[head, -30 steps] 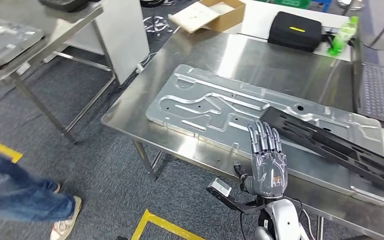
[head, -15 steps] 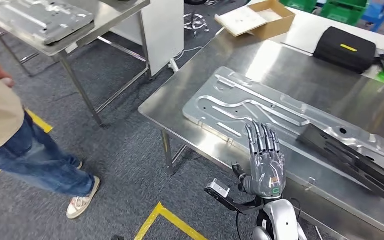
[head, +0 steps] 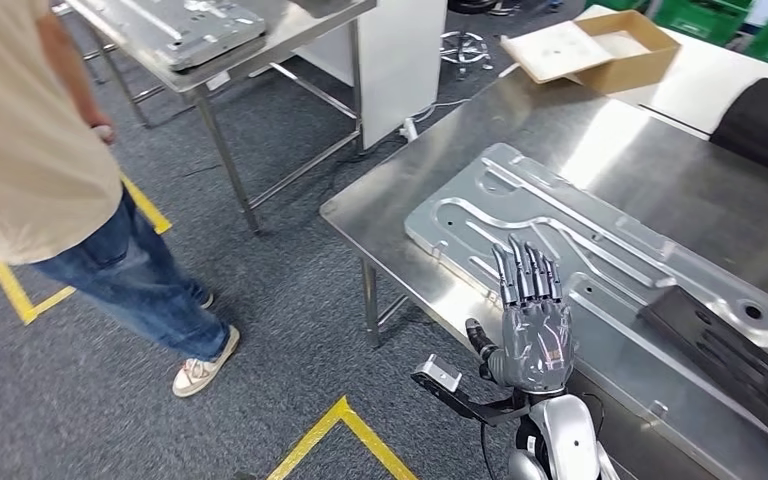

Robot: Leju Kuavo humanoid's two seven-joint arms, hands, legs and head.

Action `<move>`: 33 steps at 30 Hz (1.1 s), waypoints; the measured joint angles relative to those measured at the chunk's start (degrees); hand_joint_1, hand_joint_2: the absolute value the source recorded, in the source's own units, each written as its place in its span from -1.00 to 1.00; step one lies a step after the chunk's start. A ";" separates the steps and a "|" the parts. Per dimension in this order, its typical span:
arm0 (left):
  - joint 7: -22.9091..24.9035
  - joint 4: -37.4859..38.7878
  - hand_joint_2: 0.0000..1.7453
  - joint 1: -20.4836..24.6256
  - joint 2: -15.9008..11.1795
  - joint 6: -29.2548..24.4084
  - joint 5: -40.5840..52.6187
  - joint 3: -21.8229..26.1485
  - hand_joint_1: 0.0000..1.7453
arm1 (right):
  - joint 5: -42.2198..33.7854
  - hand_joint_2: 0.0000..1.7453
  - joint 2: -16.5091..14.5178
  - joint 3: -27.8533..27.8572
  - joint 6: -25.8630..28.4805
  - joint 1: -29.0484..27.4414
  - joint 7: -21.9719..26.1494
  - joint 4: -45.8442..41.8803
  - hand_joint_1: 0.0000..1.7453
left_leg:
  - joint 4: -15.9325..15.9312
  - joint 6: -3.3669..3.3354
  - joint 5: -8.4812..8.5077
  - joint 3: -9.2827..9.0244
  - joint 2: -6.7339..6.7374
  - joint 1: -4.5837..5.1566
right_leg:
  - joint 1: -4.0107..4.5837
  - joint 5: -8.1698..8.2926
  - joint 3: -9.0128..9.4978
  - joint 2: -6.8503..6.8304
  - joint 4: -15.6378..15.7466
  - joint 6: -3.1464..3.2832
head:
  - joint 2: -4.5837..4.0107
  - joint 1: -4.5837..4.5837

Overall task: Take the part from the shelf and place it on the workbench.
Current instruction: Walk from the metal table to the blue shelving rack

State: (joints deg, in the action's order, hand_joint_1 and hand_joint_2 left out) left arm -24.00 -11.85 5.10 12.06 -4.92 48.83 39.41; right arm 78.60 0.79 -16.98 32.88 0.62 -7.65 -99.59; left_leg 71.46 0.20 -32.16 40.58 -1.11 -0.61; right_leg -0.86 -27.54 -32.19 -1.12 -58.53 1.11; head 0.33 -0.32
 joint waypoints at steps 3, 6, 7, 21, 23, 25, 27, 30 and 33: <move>0.01 0.00 1.00 -0.19 -0.01 -0.01 0.00 0.00 -1.00 | -0.02 1.00 0.00 0.00 0.01 -0.01 0.00 0.09 -1.00 | 0.59 0.12 1.16 -0.25 0.87 -0.07 | 0.18 -0.21 0.04 -2.58 -0.08 0.02 | 0.00 -0.01; -0.01 0.00 1.00 -0.11 -0.02 -0.09 0.02 0.00 -1.00 | -0.05 1.00 0.00 0.00 0.03 -0.01 0.00 0.08 -1.00 | -10.12 -0.56 5.26 -6.19 4.22 0.44 | 0.44 -0.60 0.37 -4.60 -0.20 -0.52 | 0.00 0.01; -0.01 0.00 1.00 -0.02 -0.02 -0.10 0.04 0.00 -1.00 | -0.07 1.00 0.00 0.00 0.04 0.00 0.00 0.08 -1.00 | -12.10 -0.89 5.63 -7.16 5.09 0.71 | 0.58 -0.73 0.45 -5.21 -0.25 -0.79 | 0.00 0.02; -0.02 0.00 1.00 -0.18 0.04 -0.27 0.52 0.02 -1.00 | -0.13 1.00 0.08 0.00 0.04 -0.99 0.00 -0.12 -1.00 | -13.00 -2.50 6.19 -7.37 -4.26 0.43 | -0.32 -0.54 -2.07 4.38 -3.89 -2.24 | 0.00 0.07; -0.03 0.00 1.00 -0.19 0.10 -0.28 0.54 0.02 -1.00 | -0.11 1.00 0.09 -0.01 0.02 -1.07 0.00 -0.20 -1.00 | -12.82 -1.89 6.25 -6.88 -5.64 0.30 | -0.31 -0.06 -1.04 6.14 -1.16 -2.04 | 0.00 0.06; -0.03 0.00 1.00 -0.33 0.10 -0.32 0.55 0.02 -1.00 | -0.10 1.00 0.09 -0.02 -0.02 -1.06 -0.01 -0.27 -1.00 | -12.92 -1.14 6.41 -6.54 -6.78 0.07 | -0.21 0.08 -0.82 4.92 -0.70 -1.61 | 0.00 0.07; -0.03 0.00 1.00 -0.52 0.09 -0.38 0.56 0.02 -1.00 | -0.07 1.00 0.07 -0.02 -0.03 -0.93 -0.01 -0.33 -1.00 | -11.44 -0.58 5.35 -5.79 -4.75 0.17 | -0.34 0.30 -0.40 3.38 -0.09 -0.88 | 0.00 -0.02; -0.04 0.00 1.00 -0.41 0.09 -0.43 0.57 0.02 -1.00 | 0.01 1.00 0.07 -0.01 -0.04 -0.98 0.00 -0.42 -1.00 | -2.09 0.13 0.47 -1.28 -0.23 0.08 | -0.08 0.19 -0.09 0.64 0.20 -0.08 | 0.00 -0.21; -0.02 0.00 1.00 -0.55 0.08 -0.45 0.59 0.02 -1.00 | 0.08 1.00 0.07 -0.01 -0.05 -1.01 0.01 -0.40 -1.00 | 1.51 0.48 0.36 0.45 0.67 -0.11 | 0.12 -0.18 0.00 -1.97 0.04 0.00 | 0.00 -0.21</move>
State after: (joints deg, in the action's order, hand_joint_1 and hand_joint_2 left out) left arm -24.03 -11.85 4.54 12.15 -5.37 49.42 39.43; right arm 78.67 0.85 -16.99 32.83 -0.39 -7.64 -100.00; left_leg 72.97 0.69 -31.81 41.03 -0.44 -0.72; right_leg -0.73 -27.72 -32.19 -3.09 -58.49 1.12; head 0.33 -0.52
